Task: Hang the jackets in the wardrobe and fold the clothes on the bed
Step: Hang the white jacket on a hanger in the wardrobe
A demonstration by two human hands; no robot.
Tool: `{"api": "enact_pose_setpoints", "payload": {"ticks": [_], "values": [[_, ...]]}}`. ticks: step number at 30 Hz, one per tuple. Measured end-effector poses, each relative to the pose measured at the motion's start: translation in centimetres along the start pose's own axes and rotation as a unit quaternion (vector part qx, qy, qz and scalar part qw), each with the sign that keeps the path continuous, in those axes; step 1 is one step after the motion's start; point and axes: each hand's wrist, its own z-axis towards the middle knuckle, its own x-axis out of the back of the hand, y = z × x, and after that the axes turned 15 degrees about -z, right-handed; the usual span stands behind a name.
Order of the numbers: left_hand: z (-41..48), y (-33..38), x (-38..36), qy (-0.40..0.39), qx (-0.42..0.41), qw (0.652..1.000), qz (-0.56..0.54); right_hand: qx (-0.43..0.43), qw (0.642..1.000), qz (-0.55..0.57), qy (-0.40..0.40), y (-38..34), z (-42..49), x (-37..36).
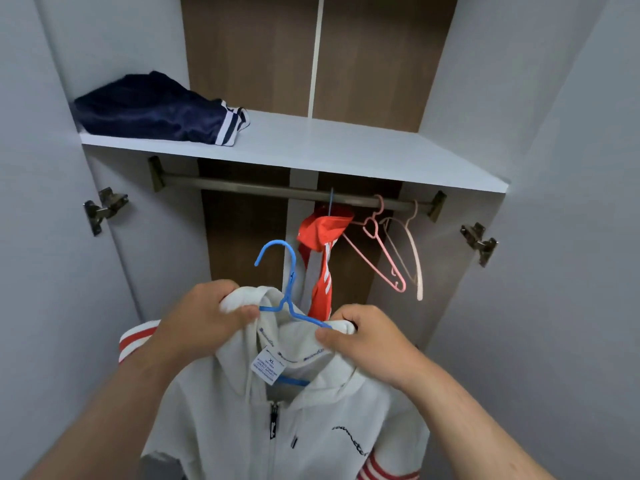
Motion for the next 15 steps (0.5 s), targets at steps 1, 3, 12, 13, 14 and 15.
{"api": "enact_pose_setpoints", "payload": {"ticks": [1, 3, 12, 13, 14, 15], "values": [[0.6, -0.4, 0.0, 0.005, 0.007, 1.0, 0.002, 0.011, 1.0, 0.0, -0.016, 0.1, 0.9, 0.1], [2.0, -1.0, 0.2, 0.014, 0.023, 1.0, 0.009, 0.036, 0.998, -0.001, -0.05, 0.3, 2.9, 0.5], [8.8, -3.1, 0.9, 0.034, 0.029, 0.999, -0.019, 0.076, 0.99, 0.021, -0.119, 2.0, 10.9, 1.9], [9.7, -3.5, 0.8, 0.032, 0.028, 0.999, -0.02, 0.077, 0.989, 0.023, -0.121, 2.1, 11.7, 1.7], [10.7, -3.9, 0.8, 0.028, 0.027, 0.999, -0.021, 0.077, 0.99, 0.026, -0.116, 2.2, 12.3, 1.6], [11.7, -4.3, 0.8, 0.024, 0.027, 0.999, -0.023, 0.072, 0.991, 0.033, -0.106, 2.2, 12.9, 1.5]]}}
